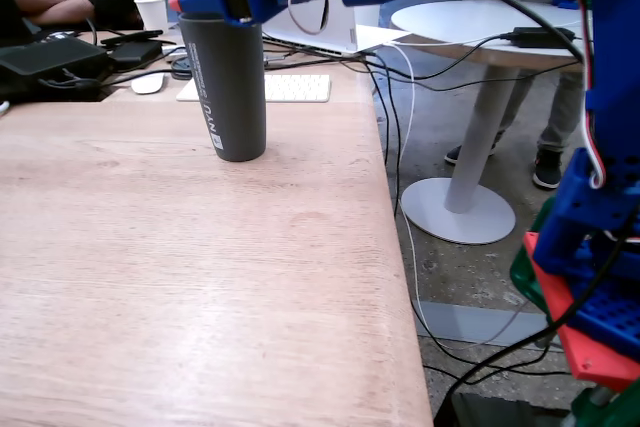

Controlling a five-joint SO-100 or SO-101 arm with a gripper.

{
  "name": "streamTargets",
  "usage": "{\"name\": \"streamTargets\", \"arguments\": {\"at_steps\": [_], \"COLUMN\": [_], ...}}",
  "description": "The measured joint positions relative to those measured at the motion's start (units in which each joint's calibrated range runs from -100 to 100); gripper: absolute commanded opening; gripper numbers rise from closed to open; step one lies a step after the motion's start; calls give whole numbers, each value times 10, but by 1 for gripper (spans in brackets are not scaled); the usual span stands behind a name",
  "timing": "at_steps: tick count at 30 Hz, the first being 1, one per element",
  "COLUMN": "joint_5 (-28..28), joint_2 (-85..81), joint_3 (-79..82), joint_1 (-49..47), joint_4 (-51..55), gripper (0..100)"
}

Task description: Grab the fork and place it in gray glass

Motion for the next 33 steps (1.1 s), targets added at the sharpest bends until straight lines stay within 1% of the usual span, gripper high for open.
{"name": "streamTargets", "arguments": {"at_steps": [5, 7, 9, 14, 17, 22, 24, 26, 27, 28, 29, 31, 33], "joint_5": [0, -4, -4, -5, -1, -7, -17, -36, -37, -40, -40, -40, -48], "joint_2": [-4, -53, -138, -396, -493, -565, -620, -684, -707, -729, -748, -802, -885], "joint_3": [1, 22, 95, 328, 430, 537, 605, 681, 707, 735, 759, 810, 877], "joint_1": [-12, -15, -48, -224, -235, -248, -288, -286, -291, -292, -289, -293, -308], "joint_4": [0, 13, 32, 39, 39, 39, 39, 39, 39, 39, 39, 56, 98], "gripper": [20, 20, 21, 21, 20, 20, 20, 20, 19, 15, 0, 0, 0]}}
